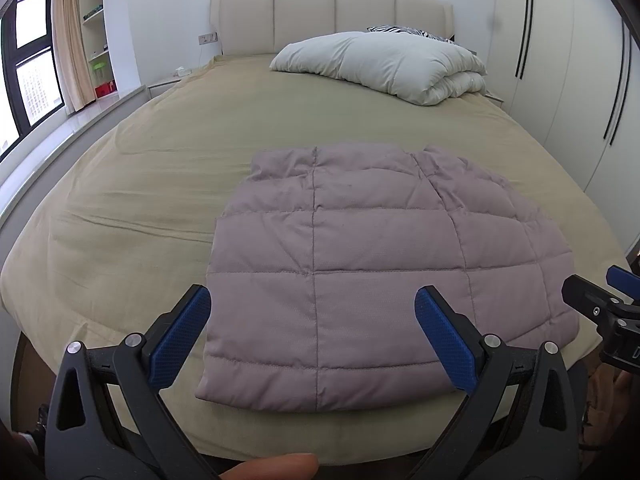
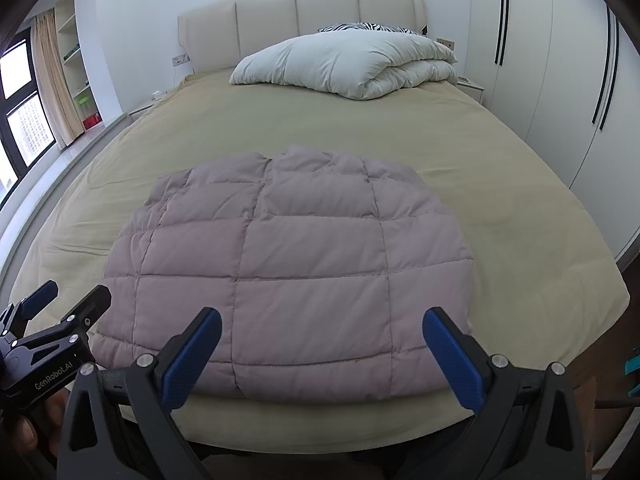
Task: Fold large clothes
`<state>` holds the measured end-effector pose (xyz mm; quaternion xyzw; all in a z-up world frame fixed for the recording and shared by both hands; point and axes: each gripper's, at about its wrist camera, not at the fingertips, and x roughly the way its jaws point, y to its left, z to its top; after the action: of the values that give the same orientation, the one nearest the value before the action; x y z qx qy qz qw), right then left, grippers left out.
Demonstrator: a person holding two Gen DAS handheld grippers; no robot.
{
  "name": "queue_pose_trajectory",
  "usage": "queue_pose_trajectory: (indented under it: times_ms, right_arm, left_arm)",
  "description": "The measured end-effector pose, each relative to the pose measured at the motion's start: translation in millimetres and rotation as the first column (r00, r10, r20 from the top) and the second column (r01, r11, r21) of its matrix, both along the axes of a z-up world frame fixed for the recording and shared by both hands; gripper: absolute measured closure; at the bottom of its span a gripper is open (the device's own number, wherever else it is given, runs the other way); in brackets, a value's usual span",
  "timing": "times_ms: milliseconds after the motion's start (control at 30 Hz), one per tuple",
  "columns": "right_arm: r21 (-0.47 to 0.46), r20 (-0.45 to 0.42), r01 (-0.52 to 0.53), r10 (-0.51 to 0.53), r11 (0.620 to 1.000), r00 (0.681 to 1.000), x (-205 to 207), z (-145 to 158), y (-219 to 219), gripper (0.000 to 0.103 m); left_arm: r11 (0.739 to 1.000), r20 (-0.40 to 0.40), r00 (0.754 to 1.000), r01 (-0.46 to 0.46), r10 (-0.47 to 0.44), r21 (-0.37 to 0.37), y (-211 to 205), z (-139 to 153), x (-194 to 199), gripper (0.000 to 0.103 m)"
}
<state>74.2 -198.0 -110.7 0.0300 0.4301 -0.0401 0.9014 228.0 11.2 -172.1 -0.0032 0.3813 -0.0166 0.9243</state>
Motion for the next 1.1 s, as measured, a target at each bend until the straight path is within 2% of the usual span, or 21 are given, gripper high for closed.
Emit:
queue_pose_trajectory:
  times_ms: [1100]
  right_arm:
    - [0.0,0.005,0.001,-0.001,1.0,1.0,-0.4,0.3,0.5,0.0]
  left_arm:
    - [1.0,-0.006,1.0,-0.002,0.002,-0.007,0.0,0.2,-1.7,0.0]
